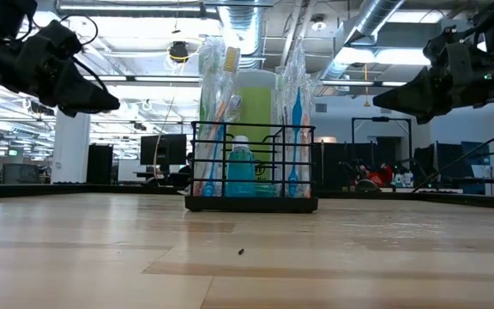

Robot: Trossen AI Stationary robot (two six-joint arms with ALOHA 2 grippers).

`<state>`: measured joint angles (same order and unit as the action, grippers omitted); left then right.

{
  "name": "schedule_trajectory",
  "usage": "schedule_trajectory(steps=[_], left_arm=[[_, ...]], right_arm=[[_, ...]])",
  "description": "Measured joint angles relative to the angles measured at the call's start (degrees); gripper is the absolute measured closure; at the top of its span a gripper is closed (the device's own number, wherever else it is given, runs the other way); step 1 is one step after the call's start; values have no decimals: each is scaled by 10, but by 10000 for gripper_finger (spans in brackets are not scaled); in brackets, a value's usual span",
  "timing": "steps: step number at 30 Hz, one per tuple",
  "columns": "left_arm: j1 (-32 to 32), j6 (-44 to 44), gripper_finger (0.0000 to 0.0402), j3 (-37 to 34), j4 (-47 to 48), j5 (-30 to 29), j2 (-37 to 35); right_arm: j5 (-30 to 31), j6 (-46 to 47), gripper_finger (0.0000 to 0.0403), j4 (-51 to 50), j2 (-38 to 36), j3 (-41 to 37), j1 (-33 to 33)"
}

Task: Pick & Place toothbrushing station
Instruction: Return to Home Position

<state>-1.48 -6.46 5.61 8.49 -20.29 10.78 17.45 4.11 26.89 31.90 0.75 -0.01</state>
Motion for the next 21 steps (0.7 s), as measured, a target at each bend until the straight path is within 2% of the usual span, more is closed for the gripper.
schedule_trajectory(steps=[7, 13, 21], left_arm=[[0, -1, 314, 0, -1, -2, 15], [0, -19, 314, 0, -30, -102, 24], [0, -20, 314, 0, -31, -108, 24]], right_arm=[[0, 0, 397, 0, 0, 0, 0], [0, 0, 397, 0, 0, 0, 0], [0, 0, 397, 1, 0, 0, 0]])
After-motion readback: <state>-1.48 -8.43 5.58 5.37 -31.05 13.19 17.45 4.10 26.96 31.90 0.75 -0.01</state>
